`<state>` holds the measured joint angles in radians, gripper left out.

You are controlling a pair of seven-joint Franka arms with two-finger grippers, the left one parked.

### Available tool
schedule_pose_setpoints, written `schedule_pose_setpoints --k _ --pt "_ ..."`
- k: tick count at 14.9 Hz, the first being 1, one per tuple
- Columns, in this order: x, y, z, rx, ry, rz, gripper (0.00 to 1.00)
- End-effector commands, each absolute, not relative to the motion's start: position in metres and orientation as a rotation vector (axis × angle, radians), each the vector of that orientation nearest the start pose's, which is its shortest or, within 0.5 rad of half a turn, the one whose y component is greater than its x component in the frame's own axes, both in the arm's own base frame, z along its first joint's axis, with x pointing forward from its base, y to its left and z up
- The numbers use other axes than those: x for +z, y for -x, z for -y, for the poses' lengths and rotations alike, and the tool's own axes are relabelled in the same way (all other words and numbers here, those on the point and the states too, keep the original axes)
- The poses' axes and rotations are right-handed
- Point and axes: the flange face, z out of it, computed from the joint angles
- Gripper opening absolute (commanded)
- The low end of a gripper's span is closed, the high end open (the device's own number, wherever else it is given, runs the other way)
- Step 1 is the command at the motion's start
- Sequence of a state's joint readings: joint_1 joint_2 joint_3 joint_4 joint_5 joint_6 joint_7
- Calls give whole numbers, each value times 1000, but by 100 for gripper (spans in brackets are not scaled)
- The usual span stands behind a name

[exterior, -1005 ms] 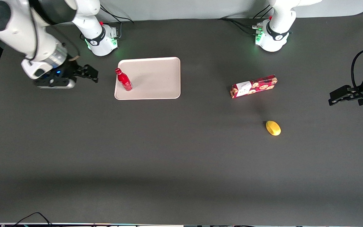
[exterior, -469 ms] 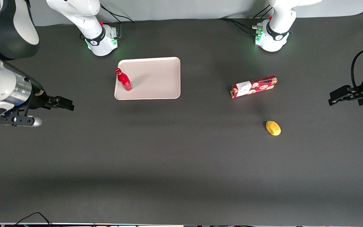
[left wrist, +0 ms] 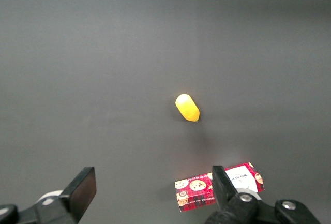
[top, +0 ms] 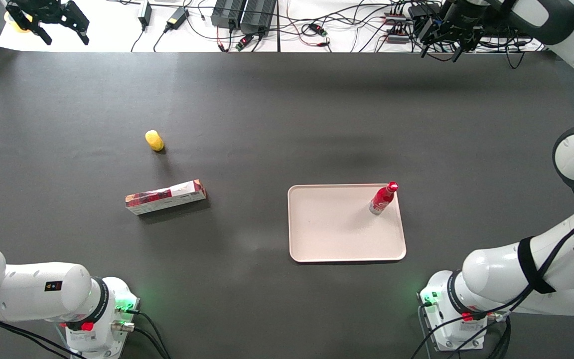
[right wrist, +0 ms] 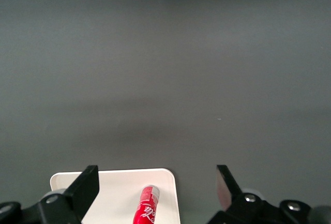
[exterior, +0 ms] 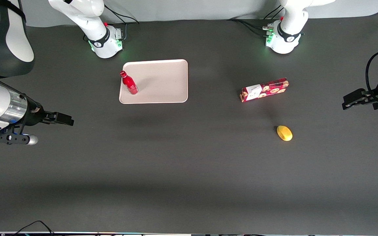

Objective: Place coke bottle on tray

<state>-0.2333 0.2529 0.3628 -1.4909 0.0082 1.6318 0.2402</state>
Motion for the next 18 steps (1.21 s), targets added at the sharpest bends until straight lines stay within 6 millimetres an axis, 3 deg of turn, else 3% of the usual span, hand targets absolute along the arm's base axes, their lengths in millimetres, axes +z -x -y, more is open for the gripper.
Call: schedule_pose_setpoints --k 1,2,7,11,13,16,18 --pt "527 -626 -98 154 3131 -169 100" --pt "527 -625 -106 143 3164 -195 100" --pt "539 -615 -93 143 3121 -218 100" --pt "537 -563 -87 117 3119 -197 100" --pt "542 -552 -84 121 3115 -205 100" --pt "554 -548 -62 100 3095 -267 100" --pt "558 -551 -62 73 3106 -265 100"
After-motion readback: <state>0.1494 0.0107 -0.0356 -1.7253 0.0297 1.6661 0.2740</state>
